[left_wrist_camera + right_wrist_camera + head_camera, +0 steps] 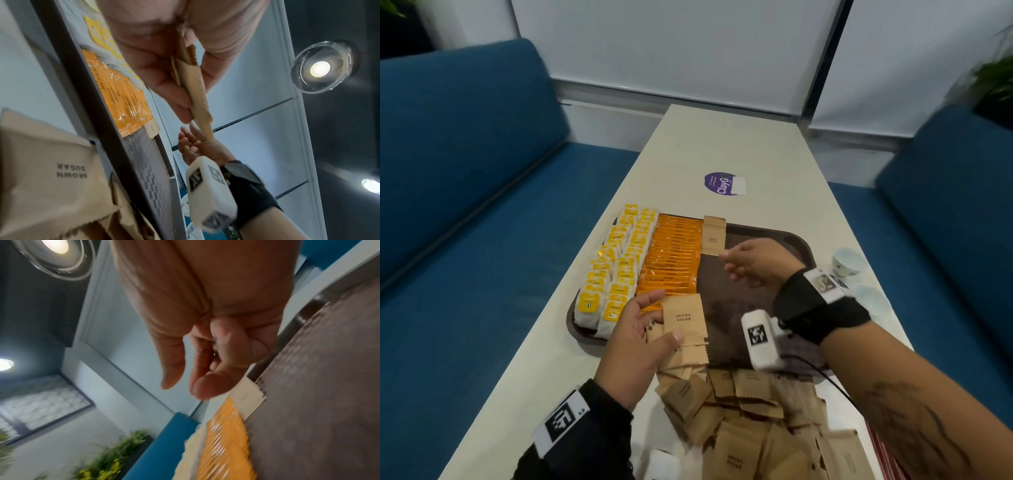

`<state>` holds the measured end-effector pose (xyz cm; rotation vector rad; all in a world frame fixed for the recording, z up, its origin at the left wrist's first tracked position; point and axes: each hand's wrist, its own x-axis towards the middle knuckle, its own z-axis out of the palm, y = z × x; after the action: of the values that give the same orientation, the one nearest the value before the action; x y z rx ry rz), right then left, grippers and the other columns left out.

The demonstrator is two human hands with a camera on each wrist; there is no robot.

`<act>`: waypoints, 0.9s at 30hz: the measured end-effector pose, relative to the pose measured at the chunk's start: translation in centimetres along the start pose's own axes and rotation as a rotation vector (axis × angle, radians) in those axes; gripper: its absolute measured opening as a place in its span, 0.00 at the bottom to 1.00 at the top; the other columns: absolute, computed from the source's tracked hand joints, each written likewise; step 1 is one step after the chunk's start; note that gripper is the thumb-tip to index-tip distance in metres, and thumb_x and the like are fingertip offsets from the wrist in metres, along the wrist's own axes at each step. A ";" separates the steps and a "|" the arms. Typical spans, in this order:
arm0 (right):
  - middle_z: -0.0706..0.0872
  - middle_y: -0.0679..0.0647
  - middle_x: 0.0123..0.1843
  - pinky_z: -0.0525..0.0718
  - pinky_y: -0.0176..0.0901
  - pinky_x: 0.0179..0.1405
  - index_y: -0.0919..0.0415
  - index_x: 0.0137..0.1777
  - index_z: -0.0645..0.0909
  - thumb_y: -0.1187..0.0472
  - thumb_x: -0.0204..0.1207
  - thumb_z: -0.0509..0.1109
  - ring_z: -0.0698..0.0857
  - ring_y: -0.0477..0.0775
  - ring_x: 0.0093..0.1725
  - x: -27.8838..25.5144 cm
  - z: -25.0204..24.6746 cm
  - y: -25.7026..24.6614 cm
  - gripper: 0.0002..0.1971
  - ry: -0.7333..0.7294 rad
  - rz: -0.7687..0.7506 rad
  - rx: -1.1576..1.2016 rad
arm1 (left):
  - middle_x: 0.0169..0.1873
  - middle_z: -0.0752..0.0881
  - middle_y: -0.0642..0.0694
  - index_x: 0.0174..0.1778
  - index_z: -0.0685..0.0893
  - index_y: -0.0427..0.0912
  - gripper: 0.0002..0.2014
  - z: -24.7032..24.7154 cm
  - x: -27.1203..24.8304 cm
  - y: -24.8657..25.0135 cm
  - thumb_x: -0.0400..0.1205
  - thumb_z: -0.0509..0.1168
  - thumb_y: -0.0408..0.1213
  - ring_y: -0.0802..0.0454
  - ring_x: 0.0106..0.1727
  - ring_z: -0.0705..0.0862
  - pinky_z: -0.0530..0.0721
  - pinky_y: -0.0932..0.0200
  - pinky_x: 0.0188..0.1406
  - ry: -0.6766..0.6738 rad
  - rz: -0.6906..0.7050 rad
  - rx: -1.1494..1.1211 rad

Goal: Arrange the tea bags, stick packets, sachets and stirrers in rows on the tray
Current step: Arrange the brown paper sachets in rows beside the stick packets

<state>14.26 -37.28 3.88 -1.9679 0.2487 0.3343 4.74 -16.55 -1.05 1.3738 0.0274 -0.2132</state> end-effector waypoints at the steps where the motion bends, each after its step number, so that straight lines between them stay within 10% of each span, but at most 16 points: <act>1: 0.86 0.51 0.37 0.72 0.36 0.28 0.64 0.52 0.83 0.53 0.77 0.71 0.82 0.43 0.30 -1.6 0.4 0.2 0.14 -0.057 -0.008 -0.005 | 0.47 0.85 0.46 0.56 0.74 0.55 0.26 0.1 -0.2 0.0 0.75 0.67 0.18 0.52 0.47 0.88 0.88 0.59 0.34 -0.003 0.004 0.005; 8: 0.86 0.56 0.37 0.80 0.38 0.34 0.63 0.41 0.82 0.65 0.75 0.72 0.82 0.50 0.35 -9.0 3.8 2.2 0.03 -0.249 0.021 0.156 | 0.46 0.85 0.43 0.57 0.74 0.57 0.28 0.7 -1.2 -0.3 0.73 0.70 0.19 0.51 0.44 0.88 0.88 0.54 0.39 -0.035 0.037 0.097; 15: 0.82 0.52 0.27 0.71 0.28 0.16 0.62 0.44 0.79 0.66 0.80 0.67 0.78 0.40 0.20 -9.2 3.8 2.4 0.04 -0.192 0.032 0.172 | 0.48 0.86 0.44 0.65 0.74 0.47 0.26 0.7 -1.2 -0.6 0.76 0.65 0.18 0.48 0.44 0.87 0.85 0.53 0.36 -0.029 -0.049 0.039; 27: 0.79 0.56 0.30 0.67 0.29 0.11 0.64 0.41 0.79 0.63 0.81 0.67 0.71 0.41 0.11 3.9 -0.8 -0.9 0.08 0.136 0.100 -0.005 | 0.52 0.87 0.46 0.60 0.76 0.51 0.24 0.4 0.5 -0.6 0.76 0.64 0.17 0.50 0.50 0.88 0.87 0.57 0.35 -0.010 -0.101 -0.003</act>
<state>18.29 -37.74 3.68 -1.9902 0.4351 0.2661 5.05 -17.08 -1.65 1.3699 0.0891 -0.3044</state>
